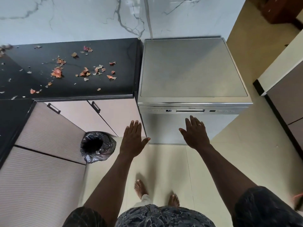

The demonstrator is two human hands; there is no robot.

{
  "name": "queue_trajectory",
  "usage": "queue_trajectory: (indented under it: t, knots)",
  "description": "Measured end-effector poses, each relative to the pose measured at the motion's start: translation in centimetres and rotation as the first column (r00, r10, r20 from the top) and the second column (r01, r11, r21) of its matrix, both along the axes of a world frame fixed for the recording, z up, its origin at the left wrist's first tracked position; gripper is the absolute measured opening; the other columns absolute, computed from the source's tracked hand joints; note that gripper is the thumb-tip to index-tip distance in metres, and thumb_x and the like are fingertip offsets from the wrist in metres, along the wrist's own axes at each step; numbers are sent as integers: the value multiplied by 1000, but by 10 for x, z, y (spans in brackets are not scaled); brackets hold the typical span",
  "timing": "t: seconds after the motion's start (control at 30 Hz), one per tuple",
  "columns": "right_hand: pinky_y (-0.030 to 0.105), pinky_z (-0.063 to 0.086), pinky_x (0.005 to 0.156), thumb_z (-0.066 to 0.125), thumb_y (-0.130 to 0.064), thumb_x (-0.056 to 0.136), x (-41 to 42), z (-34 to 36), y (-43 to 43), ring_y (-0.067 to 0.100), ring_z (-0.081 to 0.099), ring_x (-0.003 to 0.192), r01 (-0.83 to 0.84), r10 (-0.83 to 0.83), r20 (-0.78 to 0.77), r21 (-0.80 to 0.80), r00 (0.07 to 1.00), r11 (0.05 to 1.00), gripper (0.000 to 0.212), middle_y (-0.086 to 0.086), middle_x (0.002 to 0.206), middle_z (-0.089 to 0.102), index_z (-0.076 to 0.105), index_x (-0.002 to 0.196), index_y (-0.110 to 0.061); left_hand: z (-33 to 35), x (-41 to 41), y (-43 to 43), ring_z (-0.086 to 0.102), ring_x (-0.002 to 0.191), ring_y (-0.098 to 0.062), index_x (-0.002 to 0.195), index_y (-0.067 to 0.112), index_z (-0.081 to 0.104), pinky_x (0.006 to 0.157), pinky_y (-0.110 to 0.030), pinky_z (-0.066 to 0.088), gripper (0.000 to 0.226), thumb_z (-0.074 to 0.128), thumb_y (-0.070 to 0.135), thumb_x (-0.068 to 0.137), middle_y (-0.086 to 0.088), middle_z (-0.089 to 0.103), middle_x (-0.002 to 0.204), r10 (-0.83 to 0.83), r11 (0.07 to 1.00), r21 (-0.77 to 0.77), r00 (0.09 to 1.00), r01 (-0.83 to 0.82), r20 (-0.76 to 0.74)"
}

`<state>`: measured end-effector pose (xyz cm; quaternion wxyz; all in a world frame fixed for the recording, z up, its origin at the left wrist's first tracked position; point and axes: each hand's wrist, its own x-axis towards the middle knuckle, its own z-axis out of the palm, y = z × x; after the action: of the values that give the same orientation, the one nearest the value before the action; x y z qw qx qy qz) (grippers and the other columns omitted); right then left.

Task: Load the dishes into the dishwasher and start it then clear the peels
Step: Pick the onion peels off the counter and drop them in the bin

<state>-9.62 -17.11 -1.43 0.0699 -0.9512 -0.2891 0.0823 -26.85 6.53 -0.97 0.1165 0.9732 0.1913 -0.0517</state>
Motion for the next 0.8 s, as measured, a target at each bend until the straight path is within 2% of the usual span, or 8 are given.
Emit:
queue_trajectory:
  t: [0.07,0.17,0.23,0.3,0.43,0.53,0.7,0.8]
  knots:
    - [56,26,118,53,-44,100,-1,0,10,40,32,146,-13,13,18,-1,1000,1000,63,25,157,34,44,146,-2,-1,-3,7,-5,156,-23,160,6,12,126,-41,4,88,37,64,98,-9,6,168,14,1000,0,1000,-14,6]
    - [55,28,118,52,-46,100,0,2,29,40,33,146,-37,37,25,-11,999,999,63,25,156,35,44,147,-3,-2,-7,20,-3,156,-24,159,7,13,126,-41,4,99,12,74,86,-9,7,168,39,999,-8,999,-39,11]
    - [55,30,116,48,-47,101,0,4,45,42,35,144,-39,39,37,-1,999,999,63,26,154,38,46,145,-2,-2,-11,31,-4,156,-23,160,7,13,126,-41,4,103,7,74,83,-8,7,168,52,999,-14,998,-52,28]
    - [56,34,113,44,-49,98,0,7,61,44,40,140,-45,45,36,11,998,999,65,27,151,42,50,142,-1,0,-14,43,-4,156,-23,159,6,14,126,-41,4,103,7,75,82,-8,7,168,65,998,-28,997,-63,46]
    - [51,28,118,51,-47,100,-2,14,98,41,33,145,-85,85,46,13,995,996,64,25,157,34,44,148,-5,0,-21,73,-5,156,-23,160,7,14,126,-40,2,102,8,75,84,-8,7,168,92,995,-29,994,-90,53]
    - [52,29,118,51,-47,101,-4,19,129,41,32,146,-112,111,52,17,993,994,63,24,157,34,44,148,-5,2,-26,99,-4,156,-23,160,7,14,125,-39,1,101,8,75,85,-9,7,168,123,992,-34,990,-120,68]
    - [56,40,111,55,-39,99,-9,23,175,47,45,136,-163,157,91,68,983,984,56,29,149,45,53,140,-1,5,-37,138,-4,156,-24,160,7,14,125,-39,1,100,9,74,86,-10,7,168,168,985,-48,981,-164,99]
    - [52,33,116,51,-41,102,-15,29,205,42,37,143,-181,175,78,85,982,980,57,25,155,39,47,146,-5,7,-48,158,-4,156,-23,160,8,15,124,-37,-1,100,9,75,86,-9,7,168,197,980,-60,974,-192,114]
